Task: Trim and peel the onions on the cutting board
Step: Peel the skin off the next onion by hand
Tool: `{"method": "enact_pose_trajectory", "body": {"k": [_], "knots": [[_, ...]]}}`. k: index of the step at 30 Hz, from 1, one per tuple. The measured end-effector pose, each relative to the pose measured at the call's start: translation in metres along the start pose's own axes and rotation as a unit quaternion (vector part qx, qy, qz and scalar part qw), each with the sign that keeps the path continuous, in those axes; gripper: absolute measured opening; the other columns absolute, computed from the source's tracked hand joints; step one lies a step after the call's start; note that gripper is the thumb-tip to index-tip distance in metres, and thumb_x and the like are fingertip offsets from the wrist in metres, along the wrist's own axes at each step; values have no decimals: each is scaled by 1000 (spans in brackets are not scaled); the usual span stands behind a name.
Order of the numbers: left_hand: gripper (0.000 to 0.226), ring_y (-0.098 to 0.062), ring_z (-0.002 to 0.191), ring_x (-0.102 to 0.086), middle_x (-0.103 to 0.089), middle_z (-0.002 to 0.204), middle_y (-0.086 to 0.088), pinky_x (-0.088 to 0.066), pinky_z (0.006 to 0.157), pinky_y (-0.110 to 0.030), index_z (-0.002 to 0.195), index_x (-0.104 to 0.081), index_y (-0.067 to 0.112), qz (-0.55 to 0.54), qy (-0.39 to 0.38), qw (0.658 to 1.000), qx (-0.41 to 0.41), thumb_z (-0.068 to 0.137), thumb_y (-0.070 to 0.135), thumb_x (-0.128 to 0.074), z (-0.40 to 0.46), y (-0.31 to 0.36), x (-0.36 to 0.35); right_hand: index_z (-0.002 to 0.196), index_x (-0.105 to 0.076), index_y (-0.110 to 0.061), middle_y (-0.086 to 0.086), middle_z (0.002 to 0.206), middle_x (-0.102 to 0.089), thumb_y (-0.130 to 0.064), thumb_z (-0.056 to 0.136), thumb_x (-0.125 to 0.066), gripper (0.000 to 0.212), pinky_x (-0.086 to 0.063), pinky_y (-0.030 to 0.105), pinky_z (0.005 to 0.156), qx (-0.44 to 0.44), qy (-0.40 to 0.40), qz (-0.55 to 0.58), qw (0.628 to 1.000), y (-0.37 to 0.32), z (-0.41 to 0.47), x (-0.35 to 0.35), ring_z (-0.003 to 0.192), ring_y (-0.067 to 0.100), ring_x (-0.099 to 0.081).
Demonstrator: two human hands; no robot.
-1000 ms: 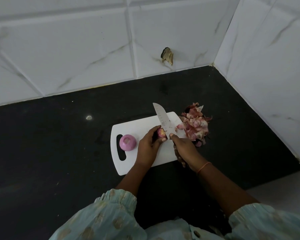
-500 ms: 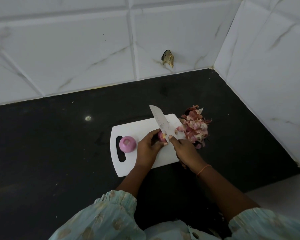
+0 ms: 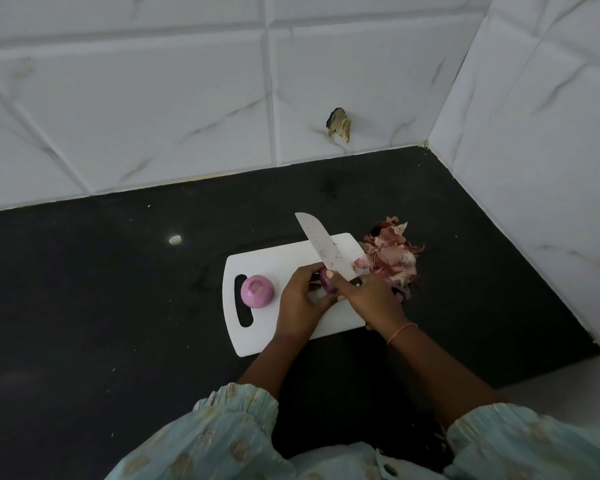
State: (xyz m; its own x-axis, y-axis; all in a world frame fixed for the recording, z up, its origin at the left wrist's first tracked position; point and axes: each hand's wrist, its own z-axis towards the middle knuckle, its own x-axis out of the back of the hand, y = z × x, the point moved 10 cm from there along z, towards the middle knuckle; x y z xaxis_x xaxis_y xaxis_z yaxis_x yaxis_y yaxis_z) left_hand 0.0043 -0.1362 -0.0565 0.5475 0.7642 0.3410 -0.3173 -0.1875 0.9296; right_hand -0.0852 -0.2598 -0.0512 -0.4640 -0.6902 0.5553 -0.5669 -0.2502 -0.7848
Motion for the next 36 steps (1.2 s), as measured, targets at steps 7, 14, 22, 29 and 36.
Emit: {"method": "enact_pose_trajectory", "body": {"k": [7, 14, 22, 29, 36], "knots": [[33, -1, 96, -59, -61, 108, 6, -50, 83, -15, 116, -66, 21, 19, 11, 1000, -7, 84, 20, -76, 3, 4, 3, 79, -65, -22, -7, 74, -64, -67, 82, -57, 46, -47, 30, 64, 39, 20, -54, 998, -7, -3, -3, 76, 13, -62], [28, -4, 89, -62, -60, 102, 7, -52, 80, -19, 107, -70, 18, 16, 30, 999, -1, 81, 22, -78, 4, 4, 5, 58, -58, -20, -5, 53, -54, -64, 80, -63, 49, -40, 27, 52, 70, 11, -57, 996, -10, -4, 2, 51, 5, -51], [60, 4, 105, -56, -53, 118, 9, -47, 87, -8, 139, -54, 23, -8, 14, 1000, 15, 85, 37, -75, 2, 1, 4, 62, -61, -20, -7, 48, -59, -46, 89, -63, 38, -42, 19, 47, 3, -45, 147, 988, 0, -12, 14, 45, 6, -57], [32, -5, 108, -61, -63, 119, 11, -51, 86, -18, 124, -54, 20, -102, 53, 993, 32, 94, 21, -66, -1, 1, 15, 71, -52, -21, -4, 66, -53, -41, 94, -55, 31, -32, 24, 55, 57, 62, -97, 992, -1, -4, 29, 64, 10, -52], [31, -12, 107, -59, -61, 116, 11, -54, 90, -37, 122, -57, 19, -105, 63, 992, 2, 96, 23, -40, 0, 0, 17, 108, -54, -18, -3, 98, -60, -40, 95, -55, 25, -51, 36, 76, 76, 16, -92, 993, -3, -15, -10, 91, 15, -58]]}}
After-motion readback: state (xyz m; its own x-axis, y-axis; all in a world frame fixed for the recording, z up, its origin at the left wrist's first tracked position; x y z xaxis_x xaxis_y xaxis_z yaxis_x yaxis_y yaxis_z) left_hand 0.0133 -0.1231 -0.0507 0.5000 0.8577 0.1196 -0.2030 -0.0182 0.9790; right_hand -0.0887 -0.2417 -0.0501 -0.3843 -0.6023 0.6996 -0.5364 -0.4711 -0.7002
